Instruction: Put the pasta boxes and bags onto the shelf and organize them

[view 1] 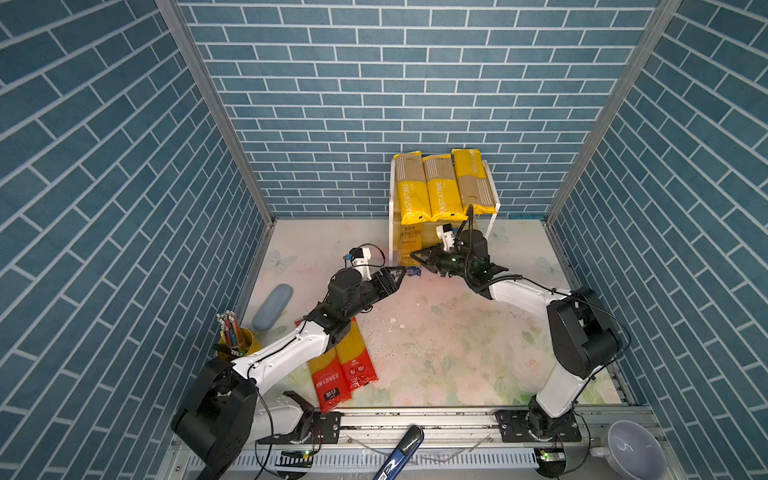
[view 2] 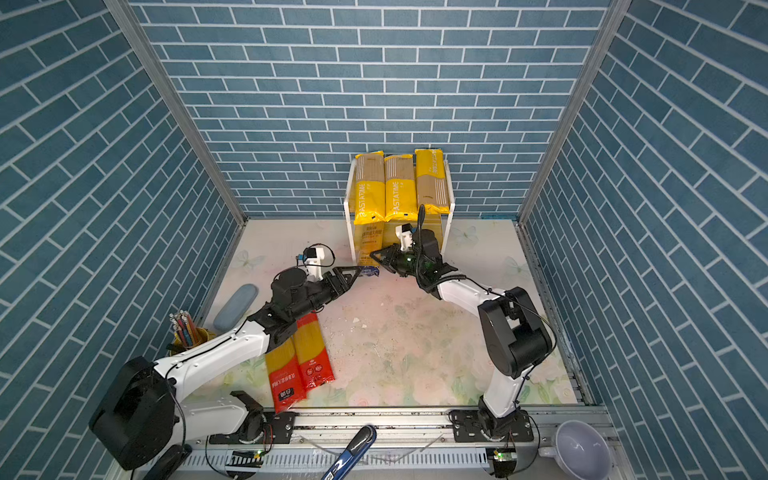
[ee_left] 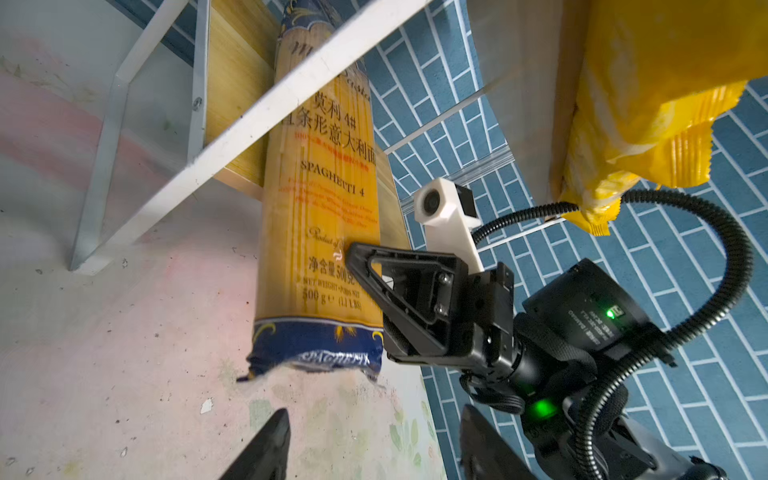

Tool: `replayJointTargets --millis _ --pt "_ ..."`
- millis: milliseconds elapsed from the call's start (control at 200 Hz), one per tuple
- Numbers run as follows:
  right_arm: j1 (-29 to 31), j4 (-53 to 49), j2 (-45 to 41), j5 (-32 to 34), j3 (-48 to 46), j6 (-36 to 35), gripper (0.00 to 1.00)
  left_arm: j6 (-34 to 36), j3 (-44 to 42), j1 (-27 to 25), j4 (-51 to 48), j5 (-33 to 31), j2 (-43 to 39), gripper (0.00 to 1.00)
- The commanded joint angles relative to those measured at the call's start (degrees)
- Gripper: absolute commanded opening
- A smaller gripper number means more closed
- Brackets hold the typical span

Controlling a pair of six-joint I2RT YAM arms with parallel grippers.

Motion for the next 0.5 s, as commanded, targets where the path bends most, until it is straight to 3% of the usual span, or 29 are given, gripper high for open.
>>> replayJointTargets --millis 0,235,495 --pt "-0.49 5.23 0.31 1.18 5.99 -3.57 0.00 1.49 -1.16 -0.27 -0.50 -0.35 -0.41 0.65" --pt "-1.20 1.59 3.42 2.42 10.69 -5.40 0.00 1.04 -1.26 -0.30 1.50 0.42 0.82 0.65" --pt "-1.45 1.41 4.23 3.12 8.89 -5.55 0.16 1.31 -2.30 -0.23 1.34 0.14 0.38 0.65"
